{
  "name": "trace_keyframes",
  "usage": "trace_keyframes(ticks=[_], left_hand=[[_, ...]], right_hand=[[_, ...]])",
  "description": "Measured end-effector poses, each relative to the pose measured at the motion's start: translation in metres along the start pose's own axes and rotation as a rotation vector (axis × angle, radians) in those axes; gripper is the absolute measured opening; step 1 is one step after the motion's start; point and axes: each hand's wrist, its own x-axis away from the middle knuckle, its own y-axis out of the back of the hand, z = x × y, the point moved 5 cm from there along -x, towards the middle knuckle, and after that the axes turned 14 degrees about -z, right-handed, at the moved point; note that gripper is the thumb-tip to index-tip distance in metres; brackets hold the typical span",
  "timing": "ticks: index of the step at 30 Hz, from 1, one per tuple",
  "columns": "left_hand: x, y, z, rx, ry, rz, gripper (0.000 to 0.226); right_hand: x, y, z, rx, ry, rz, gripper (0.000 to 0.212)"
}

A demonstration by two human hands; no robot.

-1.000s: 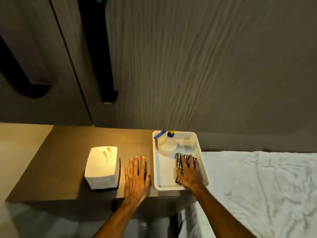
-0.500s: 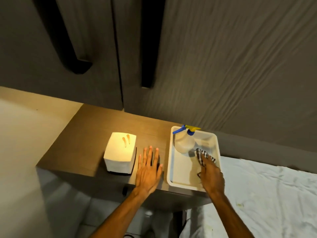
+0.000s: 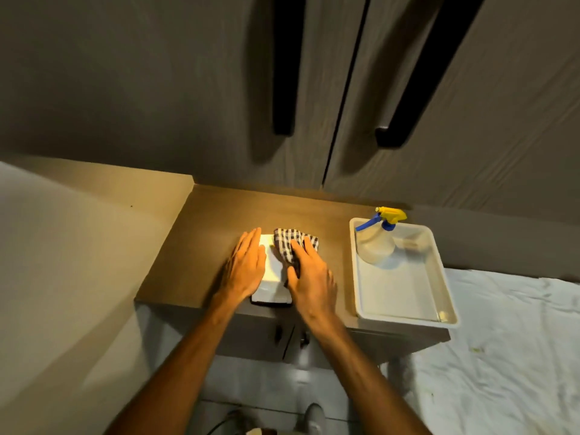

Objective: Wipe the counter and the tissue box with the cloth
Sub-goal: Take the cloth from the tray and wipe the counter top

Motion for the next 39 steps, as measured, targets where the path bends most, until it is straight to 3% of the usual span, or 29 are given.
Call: trace_keyframes(ticks=[3,6,11,15,19,22,25,28,32,36,39], left_hand=[[-0.003,-0.002,0.013,0.12,0.01,0.063,0.055],[-0.003,-0.008,0.015,0.151,-0.012,0.047,0.057],[-0.001,-0.006,0.017,0.144,-0.027,0.019,0.053],[-0.001,-0.01,0.02,0.141,-0.014,0.034,0.054],[-0.001,-0.013,0.022,0.126,0.002,0.029,0.054],[-0.002,-0.015,0.024,0.142,0.005,0.026,0.054],[-0.004,-0.018,0.023,0.119,0.009,0.065,0.059],[-0.004,-0.02,0.022,0.1,0.01,0.054,0.058],[-0.004,-0.02,0.023,0.093,0.0,0.03,0.055],[-0.003,-0.018,0.023,0.157,-0.011,0.009,0.057],[-0.005,-0.02,0.024,0.125,0.002,0.036,0.06]], right_hand=[[0.031,-0.028,0.003,0.022,-0.048,0.028,0.063],[0.048,-0.04,0.009,0.071,0.049,-0.037,0.058],[0.001,-0.054,0.02,0.199,0.15,0.051,0.055],[-0.021,-0.049,0.014,0.125,-0.004,0.041,0.053],[0.017,-0.053,0.02,0.143,-0.113,-0.057,0.063],[0.038,-0.061,0.035,0.205,0.002,-0.04,0.064],[0.005,-0.058,0.042,0.191,0.137,-0.005,0.054],[-0.024,-0.05,0.028,0.074,0.009,0.005,0.051],[0.006,-0.055,0.014,0.078,-0.182,-0.09,0.058],[0.043,-0.063,0.028,0.211,-0.014,-0.101,0.062],[0.011,-0.061,0.035,0.208,0.122,-0.042,0.054]])
